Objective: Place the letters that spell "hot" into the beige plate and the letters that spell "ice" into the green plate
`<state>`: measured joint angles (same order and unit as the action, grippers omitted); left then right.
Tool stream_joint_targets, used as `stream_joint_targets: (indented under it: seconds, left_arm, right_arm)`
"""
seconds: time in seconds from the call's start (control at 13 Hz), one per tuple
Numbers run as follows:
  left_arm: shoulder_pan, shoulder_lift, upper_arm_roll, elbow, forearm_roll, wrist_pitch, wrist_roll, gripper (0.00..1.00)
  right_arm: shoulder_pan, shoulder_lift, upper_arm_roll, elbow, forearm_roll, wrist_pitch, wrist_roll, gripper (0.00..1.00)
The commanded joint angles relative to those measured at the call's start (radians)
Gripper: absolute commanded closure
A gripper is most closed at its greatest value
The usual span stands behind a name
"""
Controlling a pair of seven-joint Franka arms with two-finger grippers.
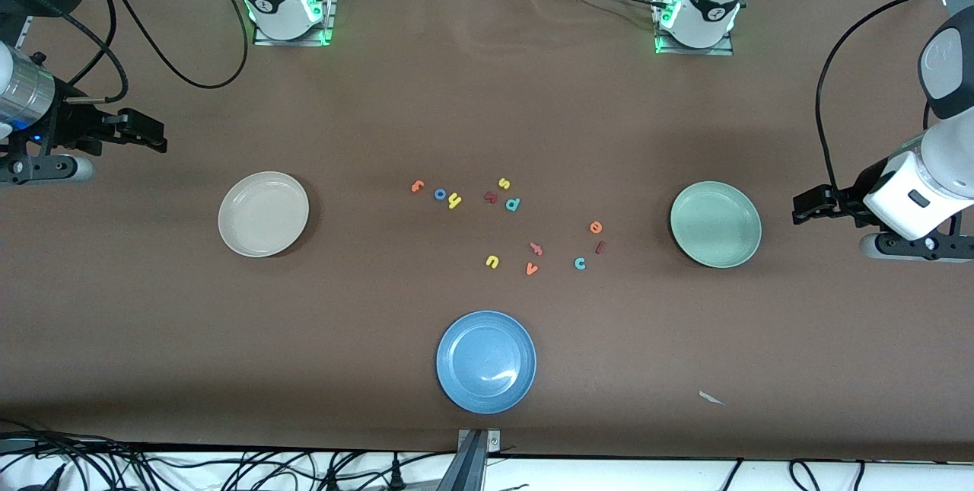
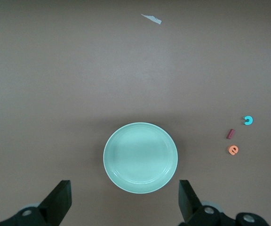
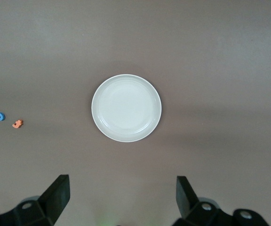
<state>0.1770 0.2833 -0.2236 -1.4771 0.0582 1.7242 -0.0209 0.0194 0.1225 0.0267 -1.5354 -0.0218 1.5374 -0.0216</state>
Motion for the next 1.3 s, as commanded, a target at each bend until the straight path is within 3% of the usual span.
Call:
stream_joint_targets:
  seconds: [0.0,1.23]
  left_arm:
    - [0.001,-0.012,-0.003,-0.019,0.025,0.018,-0.01,0.0]
    - [0.001,-0.013,-0.005,-0.019,0.025,0.018,-0.013,0.0]
  right_arm:
    - [0.001,-0.024,-0.005,-0.02,0.016,-0.031,-0.018,0.0]
    - [-0.001,-0.014,-0.004,-0.025,0.017,-0.057,-0.046,0.0]
